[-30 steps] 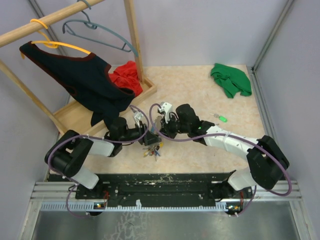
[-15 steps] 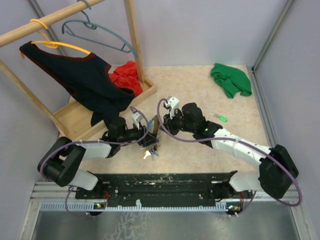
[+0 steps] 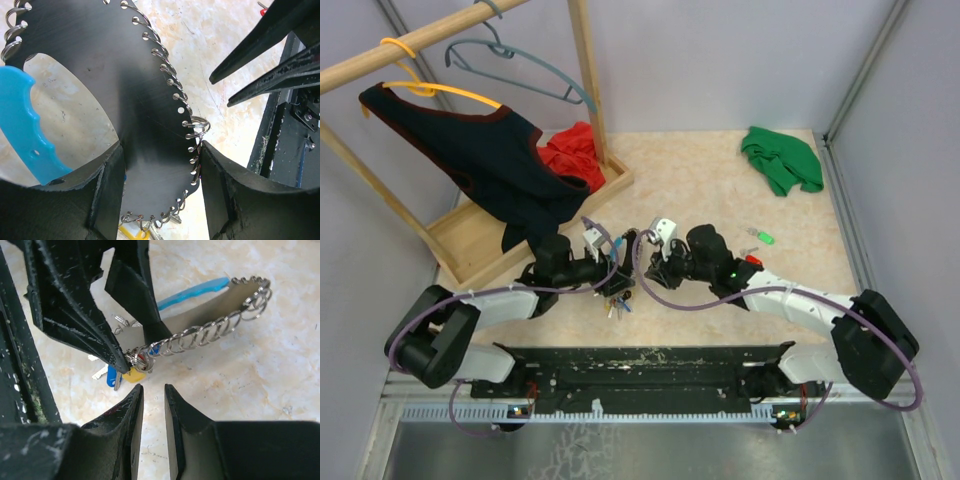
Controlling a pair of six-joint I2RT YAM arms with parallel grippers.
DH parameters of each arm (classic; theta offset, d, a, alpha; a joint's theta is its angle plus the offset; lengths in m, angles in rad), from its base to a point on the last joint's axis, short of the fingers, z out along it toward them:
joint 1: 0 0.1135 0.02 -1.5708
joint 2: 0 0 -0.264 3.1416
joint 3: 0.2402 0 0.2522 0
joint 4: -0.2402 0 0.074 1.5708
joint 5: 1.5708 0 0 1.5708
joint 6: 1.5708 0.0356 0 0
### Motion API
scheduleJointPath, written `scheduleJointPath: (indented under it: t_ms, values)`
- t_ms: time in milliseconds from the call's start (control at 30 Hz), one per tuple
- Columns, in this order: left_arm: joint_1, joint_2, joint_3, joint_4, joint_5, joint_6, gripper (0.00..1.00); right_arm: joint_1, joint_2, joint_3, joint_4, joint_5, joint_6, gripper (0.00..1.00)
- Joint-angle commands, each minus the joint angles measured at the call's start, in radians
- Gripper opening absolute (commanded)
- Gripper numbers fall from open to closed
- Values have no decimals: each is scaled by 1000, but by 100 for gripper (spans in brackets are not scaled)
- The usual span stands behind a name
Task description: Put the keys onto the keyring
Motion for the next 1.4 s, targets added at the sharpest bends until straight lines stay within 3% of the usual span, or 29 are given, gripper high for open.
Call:
scheduleJointPath:
  t_ms: [0,233,867,1367]
  values:
    - [-9,-16,14,13,9,26,28,36,-35,-45,180,-41,-122,24]
    - [-11,-22,12,17,16,18,29,87,-31,-104,286,40,-228,27]
    - [-20,-25,10,35,47,11,29,107,62,-49,261,33,-267,27]
    - [-26,-24,12,29,47,21,29,108,12,-71,272,78,-286,17]
